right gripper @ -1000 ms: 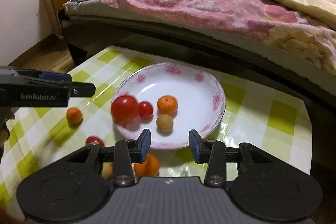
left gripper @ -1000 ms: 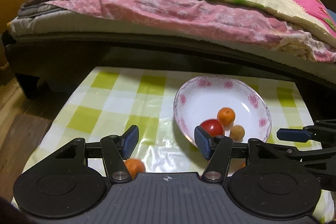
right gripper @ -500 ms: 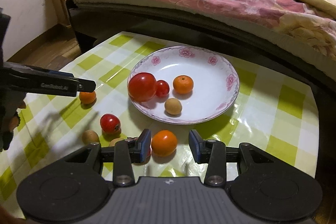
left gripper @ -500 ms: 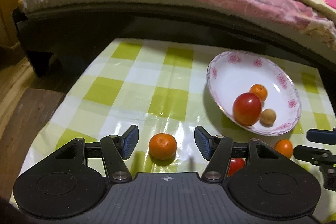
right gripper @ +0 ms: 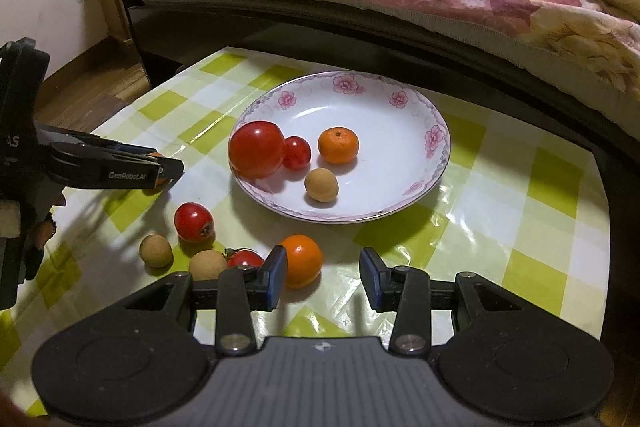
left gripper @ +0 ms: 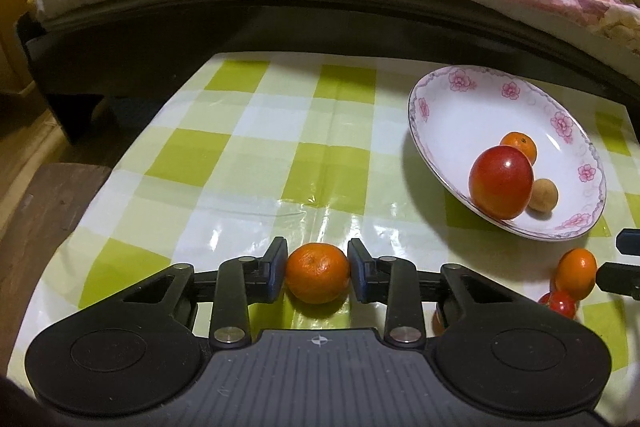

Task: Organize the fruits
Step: 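Grasp another tangerine with the left tool while the right tool approaches an orange tomato, then close the right tool around the orange tomato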

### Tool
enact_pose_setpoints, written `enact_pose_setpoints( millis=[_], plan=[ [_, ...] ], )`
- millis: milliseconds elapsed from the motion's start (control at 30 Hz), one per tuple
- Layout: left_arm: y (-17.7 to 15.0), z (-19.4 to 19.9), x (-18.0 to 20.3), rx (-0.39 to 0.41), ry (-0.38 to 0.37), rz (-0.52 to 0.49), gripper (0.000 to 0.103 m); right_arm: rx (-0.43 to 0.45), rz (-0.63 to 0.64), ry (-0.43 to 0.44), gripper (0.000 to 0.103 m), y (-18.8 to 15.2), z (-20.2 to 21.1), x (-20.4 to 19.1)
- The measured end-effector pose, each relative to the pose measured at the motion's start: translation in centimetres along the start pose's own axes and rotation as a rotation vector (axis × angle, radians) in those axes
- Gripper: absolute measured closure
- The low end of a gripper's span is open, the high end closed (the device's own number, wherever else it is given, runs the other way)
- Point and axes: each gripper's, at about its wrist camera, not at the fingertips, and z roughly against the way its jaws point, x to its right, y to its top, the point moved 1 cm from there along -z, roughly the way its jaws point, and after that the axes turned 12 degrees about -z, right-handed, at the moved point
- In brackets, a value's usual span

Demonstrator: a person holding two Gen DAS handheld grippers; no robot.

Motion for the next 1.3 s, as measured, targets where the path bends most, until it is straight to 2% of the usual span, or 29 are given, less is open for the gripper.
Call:
enact_pose_setpoints(
  millis=[233, 500, 767, 967, 1100, 1133, 1200, 1267, 1300],
  plan=[
    [-0.7, 1.5, 1.1, -0.006, -0.029, -0.045, 0.063, -0.011, 0.001, -0.007, 0.061, -0.2, -0.2, 0.4],
    [-2.6, 4.1, 2.2, -0.018, -0.097, -0.078, 0.063, -0.013, 0.01, -0.004, 0.061, -0.5, -0.4, 0.4],
    [-3.5, 3.7, 2.3, -0.048, -0.136, -0.077, 0.063, -0.012, -0.004, 0.029, 0.061, 0.2, -1.1, -0.6],
    [-3.6, 3.9, 2.4, -0.041, -0.145, -0.095, 0.062, -0.025, -0.019, 0.04, 0.061, 0.6, -2.6, -1.1],
    [-3.7, 3.8, 2.5, -0.031, -0.141, -0.117, 0.06, -0.05, -0.076, 0.044, 0.061, 1.0, -3.4, -0.6],
    [-3.8, 3.9, 2.6, -0.028, -0.139, -0.125, 0.058, -0.054, -0.086, 0.04, 0.061, 1.0, -3.6, -0.4],
    [-4.0, 3.9, 2.7, -0.022, -0.142, -0.14, 0.049, -0.062, -0.102, 0.033, 0.061, 1.0, -4.0, -0.2],
    [-4.2, 3.9, 2.9, -0.023, -0.138, -0.155, 0.035, -0.068, -0.122, 0.033, 0.061, 1.1, -4.2, 0.2],
    [-4.3, 3.9, 2.9, -0.019, -0.134, -0.159, 0.035, -0.071, -0.122, 0.035, 0.062, 1.1, -4.2, 0.2]
  ],
)
